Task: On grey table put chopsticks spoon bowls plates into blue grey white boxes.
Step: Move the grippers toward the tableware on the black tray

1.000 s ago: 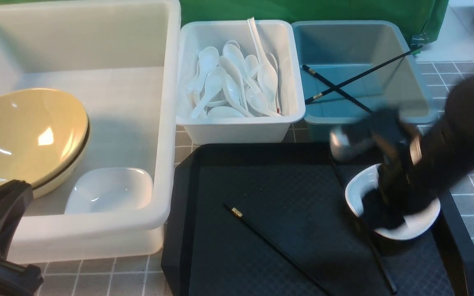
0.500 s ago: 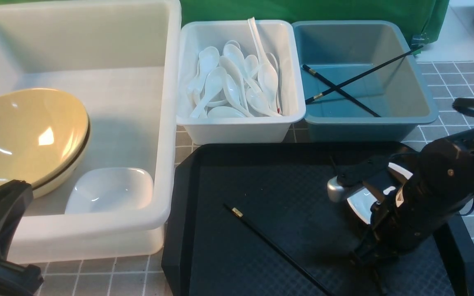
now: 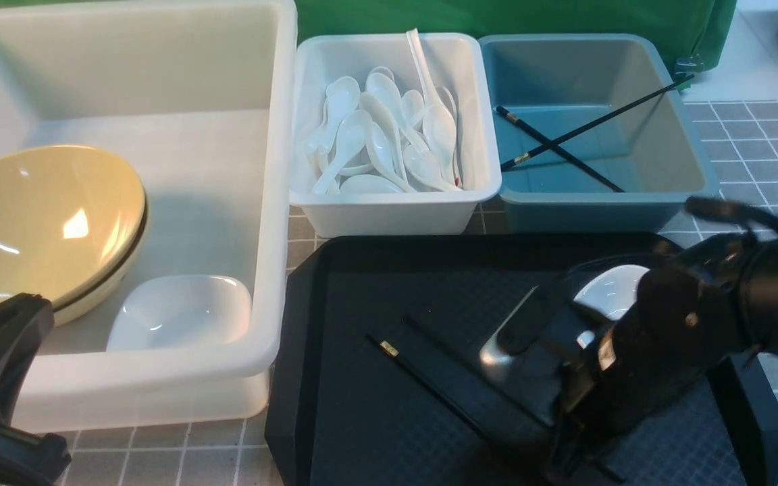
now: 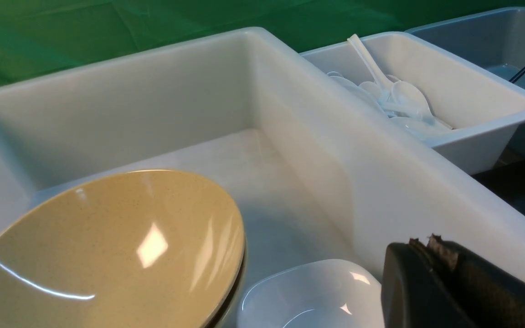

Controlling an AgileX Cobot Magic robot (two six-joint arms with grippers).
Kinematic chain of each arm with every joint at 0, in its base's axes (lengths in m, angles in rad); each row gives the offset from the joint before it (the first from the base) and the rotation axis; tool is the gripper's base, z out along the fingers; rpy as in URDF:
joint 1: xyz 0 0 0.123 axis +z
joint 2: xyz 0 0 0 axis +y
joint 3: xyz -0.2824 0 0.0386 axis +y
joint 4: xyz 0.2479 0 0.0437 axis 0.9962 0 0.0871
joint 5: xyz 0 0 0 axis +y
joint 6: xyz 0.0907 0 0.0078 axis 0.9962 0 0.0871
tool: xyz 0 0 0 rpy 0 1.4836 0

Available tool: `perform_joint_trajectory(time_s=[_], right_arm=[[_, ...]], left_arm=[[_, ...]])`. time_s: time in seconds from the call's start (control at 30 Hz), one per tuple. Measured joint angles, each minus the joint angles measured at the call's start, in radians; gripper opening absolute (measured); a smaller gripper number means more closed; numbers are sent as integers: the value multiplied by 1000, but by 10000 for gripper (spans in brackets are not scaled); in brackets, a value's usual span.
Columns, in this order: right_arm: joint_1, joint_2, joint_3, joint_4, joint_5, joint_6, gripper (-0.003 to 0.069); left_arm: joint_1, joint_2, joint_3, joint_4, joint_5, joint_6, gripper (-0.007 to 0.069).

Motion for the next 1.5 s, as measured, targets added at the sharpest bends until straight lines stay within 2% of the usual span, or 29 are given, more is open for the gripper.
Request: perform_joint_trajectory(time_s=[0.17, 0.33, 0.5, 0.53, 0.6, 0.63, 0.73, 0.83, 0.93, 1.03, 1.07, 1.13, 1.2, 1.5], right_arm=[[98, 6, 0, 14, -75, 11, 67], [104, 15, -49, 14, -23, 66, 103], [109, 16, -136, 28, 17, 83, 213], [117, 16, -161, 30, 7, 83, 270], [120, 19, -170, 35, -7, 83, 305], [125, 29, -175, 36, -30, 79, 347], [127, 67, -178, 37, -49, 57, 394], [135, 126, -178, 36, -50, 35, 408], [149, 148, -190, 23, -74, 16, 385], [158, 156, -196, -4, -74, 7, 290], [159, 157, -196, -8, -75, 7, 281], [166, 157, -199, -20, -73, 15, 144], [164, 152, -205, -27, -67, 42, 121], [89, -8, -208, -55, -47, 103, 122]], left_arm=[[0, 0, 0, 0, 0, 0, -8], [0, 0, 0, 0, 3, 0, -8], [0, 0, 0, 0, 5, 0, -8], [0, 0, 0, 0, 5, 0, -8], [0, 0, 0, 0, 5, 0, -8], [0, 0, 0, 0, 5, 0, -8], [0, 0, 0, 0, 5, 0, -8], [0, 0, 0, 0, 5, 0, -8], [0, 0, 0, 0, 3, 0, -8], [0, 0, 0, 0, 1, 0, -8], [0, 0, 0, 0, 1, 0, -8], [0, 0, 0, 0, 1, -1, -8], [0, 0, 0, -1, 1, -2, -8], [0, 0, 0, -2, 4, -2, -8]])
